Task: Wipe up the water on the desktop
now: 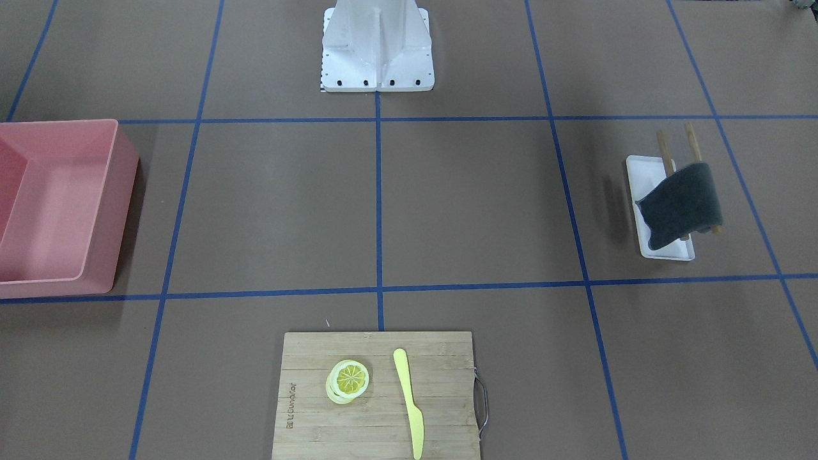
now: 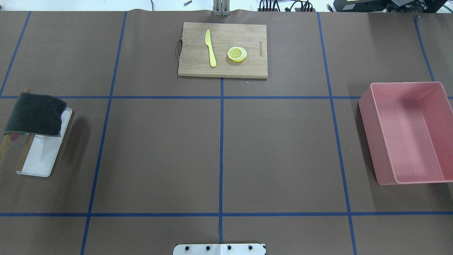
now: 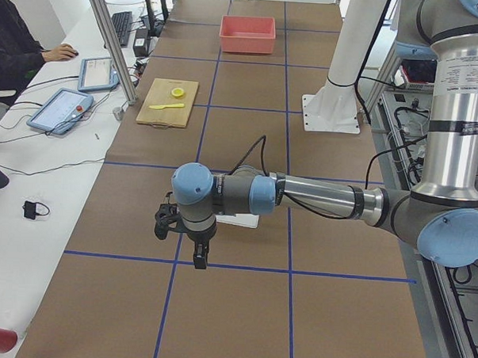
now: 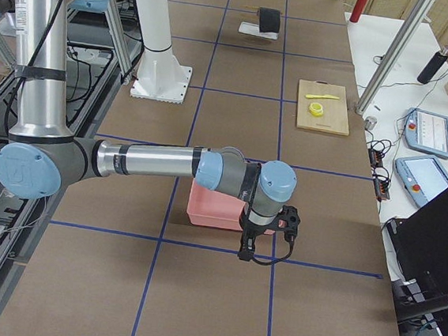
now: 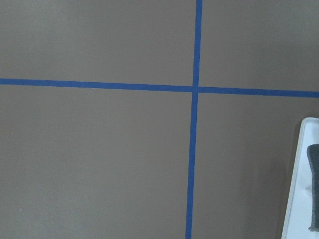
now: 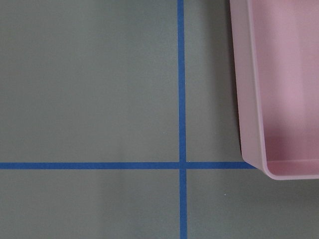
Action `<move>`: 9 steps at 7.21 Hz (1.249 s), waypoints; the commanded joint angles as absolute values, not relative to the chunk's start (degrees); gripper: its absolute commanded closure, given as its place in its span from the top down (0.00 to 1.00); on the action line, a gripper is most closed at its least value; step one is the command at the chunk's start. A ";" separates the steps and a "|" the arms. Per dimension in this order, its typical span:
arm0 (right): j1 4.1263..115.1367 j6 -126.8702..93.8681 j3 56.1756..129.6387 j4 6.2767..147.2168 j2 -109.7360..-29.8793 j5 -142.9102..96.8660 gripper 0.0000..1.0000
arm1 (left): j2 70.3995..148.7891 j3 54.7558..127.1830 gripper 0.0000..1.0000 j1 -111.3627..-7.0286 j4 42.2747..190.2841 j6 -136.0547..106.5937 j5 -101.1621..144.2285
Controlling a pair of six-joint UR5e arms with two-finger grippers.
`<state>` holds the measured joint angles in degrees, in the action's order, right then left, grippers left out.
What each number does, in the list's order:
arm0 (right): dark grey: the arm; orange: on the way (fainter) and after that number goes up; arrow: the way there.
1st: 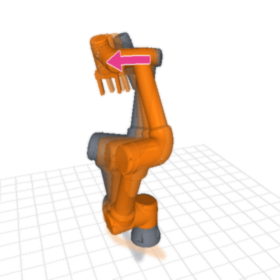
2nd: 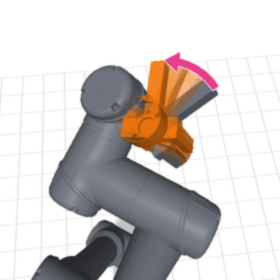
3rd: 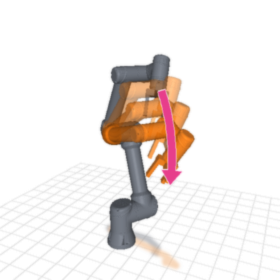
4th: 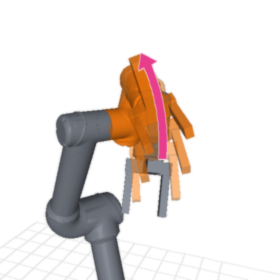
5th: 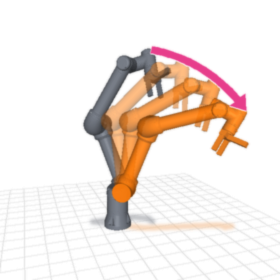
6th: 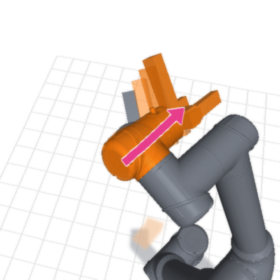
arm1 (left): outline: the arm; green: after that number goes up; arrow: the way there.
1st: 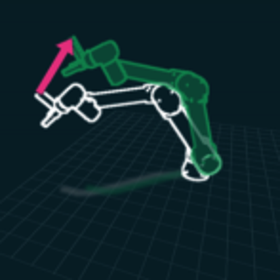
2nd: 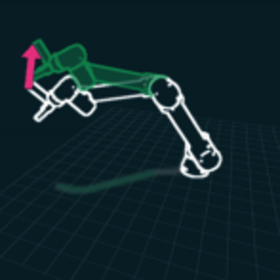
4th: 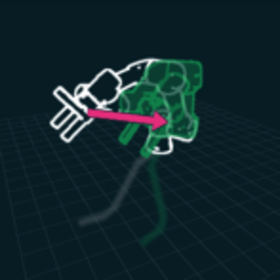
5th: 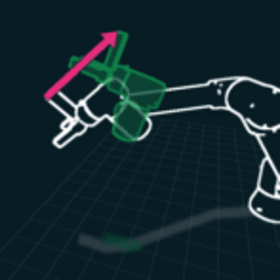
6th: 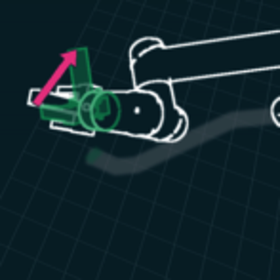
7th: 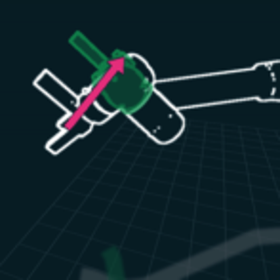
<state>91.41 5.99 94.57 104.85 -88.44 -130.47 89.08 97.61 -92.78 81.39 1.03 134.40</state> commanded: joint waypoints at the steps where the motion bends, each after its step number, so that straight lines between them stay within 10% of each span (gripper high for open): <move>1: 91.41 6.06 94.40 104.85 -88.51 -130.60 1.00 | 89.03 98.26 0.98 -92.90 81.04 0.97 134.47; 9: 91.41 6.06 96.41 104.85 -88.68 -131.84 1.00 | 89.38 98.34 0.98 -92.90 81.21 0.62 134.47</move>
<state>91.41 5.99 95.97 104.85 -88.59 -131.95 89.35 97.97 -92.90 81.04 0.81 134.47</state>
